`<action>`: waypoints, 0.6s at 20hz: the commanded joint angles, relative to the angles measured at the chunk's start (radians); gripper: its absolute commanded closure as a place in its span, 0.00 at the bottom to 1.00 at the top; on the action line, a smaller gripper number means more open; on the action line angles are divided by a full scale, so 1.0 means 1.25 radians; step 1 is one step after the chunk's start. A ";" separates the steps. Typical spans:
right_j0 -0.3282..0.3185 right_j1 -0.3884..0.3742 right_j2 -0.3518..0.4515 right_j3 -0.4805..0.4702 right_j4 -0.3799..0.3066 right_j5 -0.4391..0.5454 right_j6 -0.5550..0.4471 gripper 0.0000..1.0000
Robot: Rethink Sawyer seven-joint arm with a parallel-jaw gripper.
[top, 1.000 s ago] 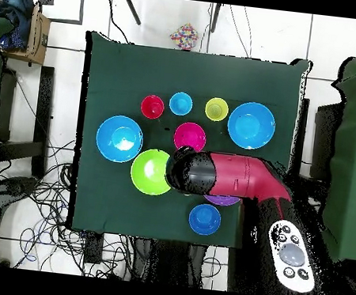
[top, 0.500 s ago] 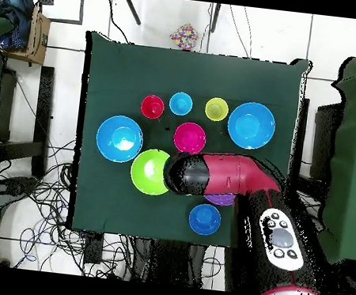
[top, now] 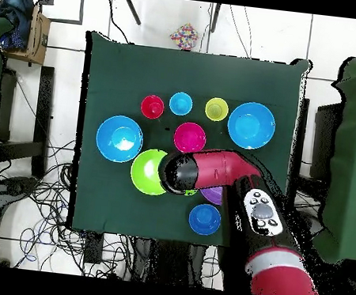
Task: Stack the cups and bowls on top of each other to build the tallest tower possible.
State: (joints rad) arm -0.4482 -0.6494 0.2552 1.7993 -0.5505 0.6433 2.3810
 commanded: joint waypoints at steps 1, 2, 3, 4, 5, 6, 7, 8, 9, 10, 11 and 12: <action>0.033 0.124 -0.016 -0.072 -0.093 -0.050 -0.037 0.00; 0.037 0.140 -0.023 -0.078 -0.103 -0.066 -0.028 0.00; 0.040 0.155 -0.028 -0.084 -0.109 -0.077 -0.021 0.00; 0.043 0.169 -0.033 -0.090 -0.116 -0.087 -0.014 0.00; 0.048 0.180 -0.039 -0.097 -0.123 -0.094 -0.008 0.00; 0.051 0.188 -0.043 -0.103 -0.127 -0.098 -0.006 0.00; 0.053 0.197 -0.046 -0.110 -0.132 -0.102 -0.003 0.00; 0.056 0.203 -0.051 -0.116 -0.135 -0.106 0.001 0.00; 0.058 0.211 -0.053 -0.122 -0.136 -0.105 0.002 0.00; 0.059 0.218 -0.056 -0.128 -0.136 -0.105 0.003 0.00; 0.059 0.228 -0.058 -0.133 -0.135 -0.108 0.003 0.00; 0.059 0.238 -0.060 -0.138 -0.136 -0.112 0.003 0.00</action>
State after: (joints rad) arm -0.4032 -0.4633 0.1897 1.7388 -0.6321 0.5998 2.3810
